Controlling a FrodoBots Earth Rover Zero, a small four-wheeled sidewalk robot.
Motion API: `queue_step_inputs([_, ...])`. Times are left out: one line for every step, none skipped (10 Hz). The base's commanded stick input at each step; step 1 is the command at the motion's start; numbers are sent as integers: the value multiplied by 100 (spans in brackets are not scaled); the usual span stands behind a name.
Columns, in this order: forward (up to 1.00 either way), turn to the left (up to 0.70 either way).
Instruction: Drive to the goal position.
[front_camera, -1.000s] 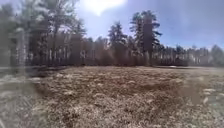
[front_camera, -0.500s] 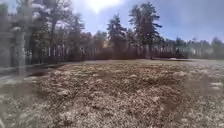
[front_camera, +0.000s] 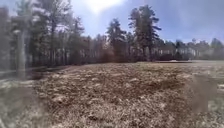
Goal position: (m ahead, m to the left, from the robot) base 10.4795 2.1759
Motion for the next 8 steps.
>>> queue_step_inputs([50, 0])
queue_step_inputs([50, 0])
queue_step_inputs([50, 0])
queue_step_inputs([50, 0])
queue_step_inputs([50, 0])
queue_step_inputs([50, 0])
queue_step_inputs([50, 0])
queue_step_inputs([50, 0])
